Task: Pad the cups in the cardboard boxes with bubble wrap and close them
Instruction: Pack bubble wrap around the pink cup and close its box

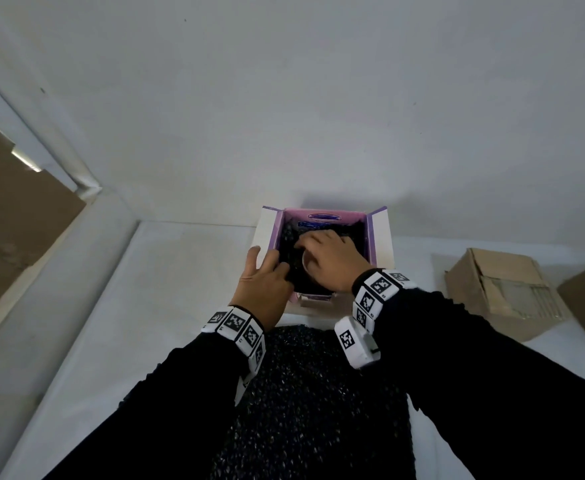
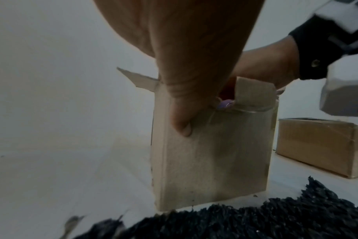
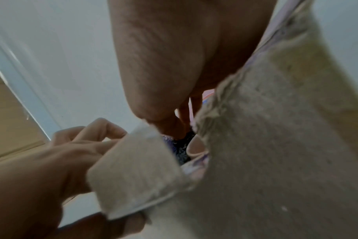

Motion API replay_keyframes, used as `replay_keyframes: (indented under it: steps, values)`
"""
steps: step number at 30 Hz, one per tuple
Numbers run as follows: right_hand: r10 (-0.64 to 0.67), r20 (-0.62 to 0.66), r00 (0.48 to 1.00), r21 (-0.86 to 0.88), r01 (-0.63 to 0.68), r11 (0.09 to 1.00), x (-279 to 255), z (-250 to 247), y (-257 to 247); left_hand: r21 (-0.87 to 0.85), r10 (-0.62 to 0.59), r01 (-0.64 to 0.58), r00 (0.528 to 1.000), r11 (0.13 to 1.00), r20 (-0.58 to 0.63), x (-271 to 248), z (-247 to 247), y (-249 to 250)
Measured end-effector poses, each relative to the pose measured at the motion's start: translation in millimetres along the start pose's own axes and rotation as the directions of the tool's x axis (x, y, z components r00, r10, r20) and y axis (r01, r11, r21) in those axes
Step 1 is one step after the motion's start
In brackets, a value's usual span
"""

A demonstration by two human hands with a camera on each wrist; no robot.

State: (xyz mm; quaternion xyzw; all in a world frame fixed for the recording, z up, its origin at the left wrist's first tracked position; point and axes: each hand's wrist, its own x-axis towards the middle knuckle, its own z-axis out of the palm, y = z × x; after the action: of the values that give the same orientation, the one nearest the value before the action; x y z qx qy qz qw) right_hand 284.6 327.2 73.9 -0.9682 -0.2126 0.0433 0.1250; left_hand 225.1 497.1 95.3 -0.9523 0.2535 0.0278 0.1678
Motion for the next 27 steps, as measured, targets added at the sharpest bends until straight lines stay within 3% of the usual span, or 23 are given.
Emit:
replay_keyframes:
  steps: [4,8,10,14,19,24,27]
  values:
    - [0.079,0.163,0.983,-0.043,-0.073,0.996,14,2,3,-0.055,0.074,-0.079,0.993,0.995,-0.09,4,18,-8]
    - [0.072,0.237,0.969,-0.046,-0.063,0.997,18,5,7,-0.1,0.104,-0.105,0.994,0.989,-0.017,8,15,-9]
    - [0.05,0.206,0.977,-0.014,-0.048,0.999,16,0,12,-0.109,0.1,-0.102,0.995,0.989,-0.019,11,14,-7]
    - [0.063,-0.075,0.995,0.178,-0.049,0.983,-2,-16,18,-0.111,0.066,-0.067,0.998,0.992,-0.012,8,12,-4]
    - [0.032,0.077,0.997,0.068,-0.037,0.997,-35,-16,5,-0.169,0.037,-0.043,0.998,0.985,-0.042,2,14,-2]
    - [0.046,0.15,0.988,-0.01,-0.045,0.999,-47,-17,-1,-0.2,0.034,-0.041,0.999,0.979,-0.039,4,14,-2]
    - [0.047,0.088,0.995,0.01,-0.048,0.999,-59,-24,-2,-0.211,0.039,-0.063,0.993,0.976,-0.115,-1,15,1]
